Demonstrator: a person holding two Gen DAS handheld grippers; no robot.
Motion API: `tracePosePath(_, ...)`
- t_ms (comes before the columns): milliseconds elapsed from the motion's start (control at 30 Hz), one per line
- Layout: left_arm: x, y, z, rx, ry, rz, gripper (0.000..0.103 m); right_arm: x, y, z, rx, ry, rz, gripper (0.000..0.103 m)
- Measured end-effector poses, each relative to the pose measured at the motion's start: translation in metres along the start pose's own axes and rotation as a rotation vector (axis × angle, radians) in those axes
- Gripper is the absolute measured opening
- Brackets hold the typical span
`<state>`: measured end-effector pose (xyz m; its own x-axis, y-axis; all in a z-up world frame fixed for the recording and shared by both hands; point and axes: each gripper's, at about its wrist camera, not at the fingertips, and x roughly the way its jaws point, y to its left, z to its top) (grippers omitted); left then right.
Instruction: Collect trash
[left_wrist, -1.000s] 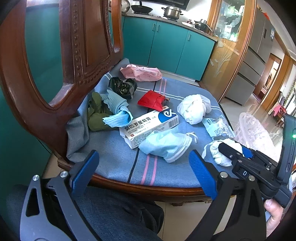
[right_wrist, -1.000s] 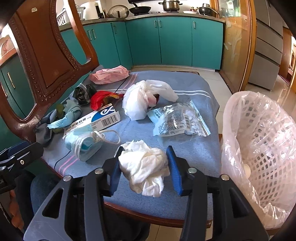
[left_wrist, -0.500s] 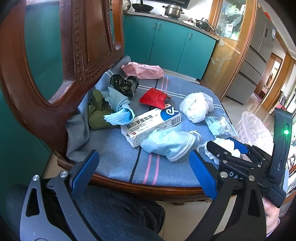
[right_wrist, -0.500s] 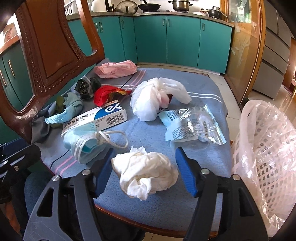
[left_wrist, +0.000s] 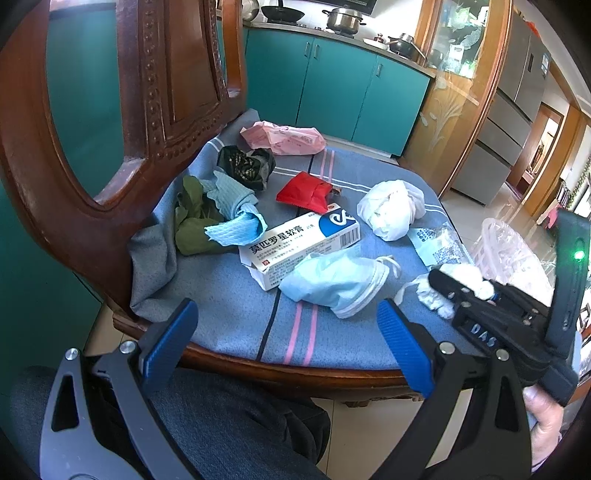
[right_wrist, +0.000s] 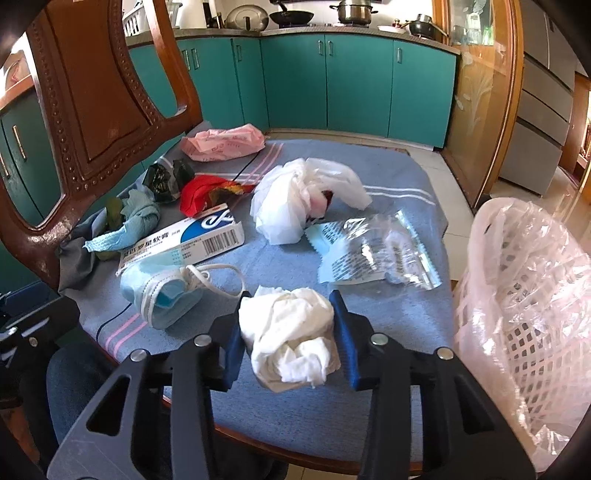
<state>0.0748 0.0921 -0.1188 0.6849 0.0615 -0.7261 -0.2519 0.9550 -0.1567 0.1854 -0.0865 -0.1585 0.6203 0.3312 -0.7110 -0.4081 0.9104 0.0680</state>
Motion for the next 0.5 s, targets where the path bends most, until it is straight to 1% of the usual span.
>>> tracePosePath(233, 0.003, -0.002, -0.002, 0.000, 0.015, -0.008, 0.097, -0.014, -0.013, 0.002, 0.031, -0.023, -0.015, 0.043)
tracePosePath(500, 0.004, -0.005, -0.003, 0.007, 0.020, -0.008, 0.097, -0.012, -0.016, -0.004, 0.042, -0.009, -0.015, 0.043)
